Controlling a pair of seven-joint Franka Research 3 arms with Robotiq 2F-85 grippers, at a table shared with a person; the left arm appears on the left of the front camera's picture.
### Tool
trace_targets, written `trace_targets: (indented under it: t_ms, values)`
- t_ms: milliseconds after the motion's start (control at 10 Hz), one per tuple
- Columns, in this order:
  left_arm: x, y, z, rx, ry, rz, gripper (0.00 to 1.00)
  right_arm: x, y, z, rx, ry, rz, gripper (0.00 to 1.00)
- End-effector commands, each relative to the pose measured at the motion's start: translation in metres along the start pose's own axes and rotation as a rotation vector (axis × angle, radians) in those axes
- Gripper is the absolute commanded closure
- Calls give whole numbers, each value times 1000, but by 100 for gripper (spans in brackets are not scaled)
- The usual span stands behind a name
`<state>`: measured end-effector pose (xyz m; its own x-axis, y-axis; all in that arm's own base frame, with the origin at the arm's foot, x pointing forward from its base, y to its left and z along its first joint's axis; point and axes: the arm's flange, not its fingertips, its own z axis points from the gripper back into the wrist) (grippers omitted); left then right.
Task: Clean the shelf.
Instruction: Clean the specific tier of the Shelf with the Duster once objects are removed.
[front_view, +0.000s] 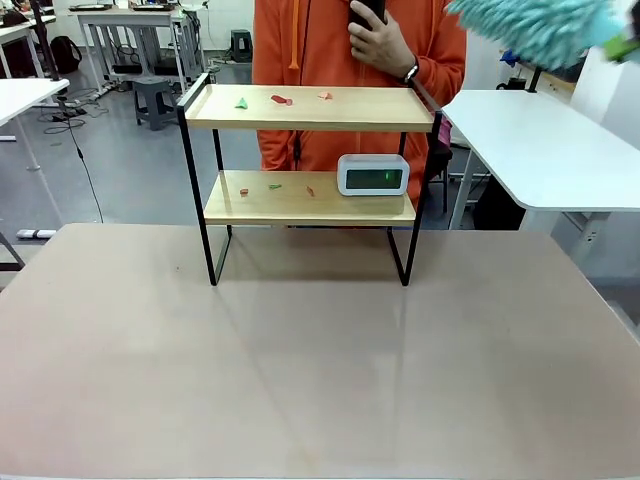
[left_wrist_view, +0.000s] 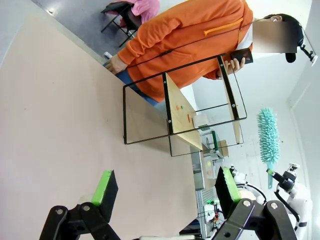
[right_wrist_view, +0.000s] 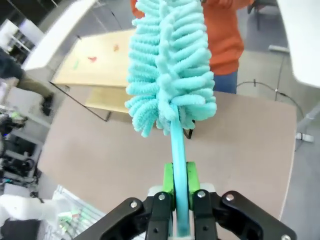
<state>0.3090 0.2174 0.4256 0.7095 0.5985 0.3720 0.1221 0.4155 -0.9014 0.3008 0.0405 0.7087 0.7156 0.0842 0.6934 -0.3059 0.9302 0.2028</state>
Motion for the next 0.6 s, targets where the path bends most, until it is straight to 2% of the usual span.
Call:
trace_targets:
  t_ms: [0, 200, 300, 500]
  values:
    - [0, 1, -1, -20, -15, -19, 0, -1, -25, 28, 48, -14, -29, 87]
    - [0, 1, -1, -20, -15, -19, 0, -1, -25, 28, 48, -14, -29, 87]
    - [0, 1, -1, -20, -15, -19, 0, -2, -9, 5, 18, 0, 0, 87]
    - [0, 1, -1, -20, -15, -19, 0, 19, 23, -9, -54, 15, 72, 87]
